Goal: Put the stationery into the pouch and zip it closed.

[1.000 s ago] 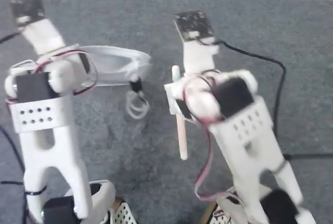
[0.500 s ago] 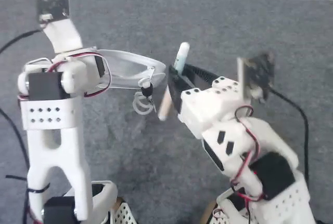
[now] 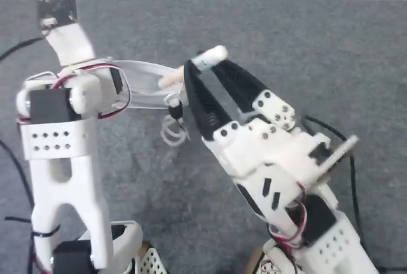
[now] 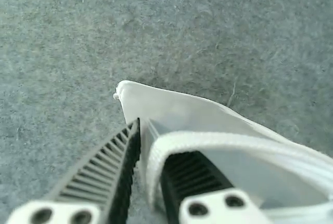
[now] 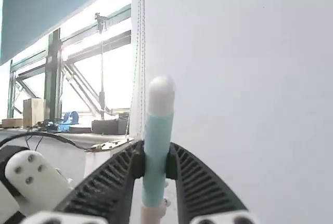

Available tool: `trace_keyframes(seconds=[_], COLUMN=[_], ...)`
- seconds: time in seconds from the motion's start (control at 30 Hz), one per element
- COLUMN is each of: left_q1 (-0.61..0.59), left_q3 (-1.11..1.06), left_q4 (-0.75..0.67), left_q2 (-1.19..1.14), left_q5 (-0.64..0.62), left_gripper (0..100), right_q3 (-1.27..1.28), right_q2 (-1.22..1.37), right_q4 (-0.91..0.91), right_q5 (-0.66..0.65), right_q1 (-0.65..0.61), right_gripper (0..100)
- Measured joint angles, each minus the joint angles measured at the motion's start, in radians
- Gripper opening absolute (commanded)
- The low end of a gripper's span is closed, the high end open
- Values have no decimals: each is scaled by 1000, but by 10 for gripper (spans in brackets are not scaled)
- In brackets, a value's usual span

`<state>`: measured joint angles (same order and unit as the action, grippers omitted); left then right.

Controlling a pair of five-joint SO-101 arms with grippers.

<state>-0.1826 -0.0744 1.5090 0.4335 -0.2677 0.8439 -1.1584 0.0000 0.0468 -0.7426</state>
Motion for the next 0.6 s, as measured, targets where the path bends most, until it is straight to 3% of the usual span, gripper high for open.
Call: trace_keyframes(seconds=[0.4,0.6], left_q1=[-11,-9], left_q3=[-2,-2], left_q4=[0,0], left_q2=[0,0], left_q5=[0,0], left_gripper=[13,13], right_q3=[2,32], right_q2=[293,394], right_q4=[-77,-77], right_q5=[-127,-390], right_q1=[-5,-18], right_gripper=[6,6])
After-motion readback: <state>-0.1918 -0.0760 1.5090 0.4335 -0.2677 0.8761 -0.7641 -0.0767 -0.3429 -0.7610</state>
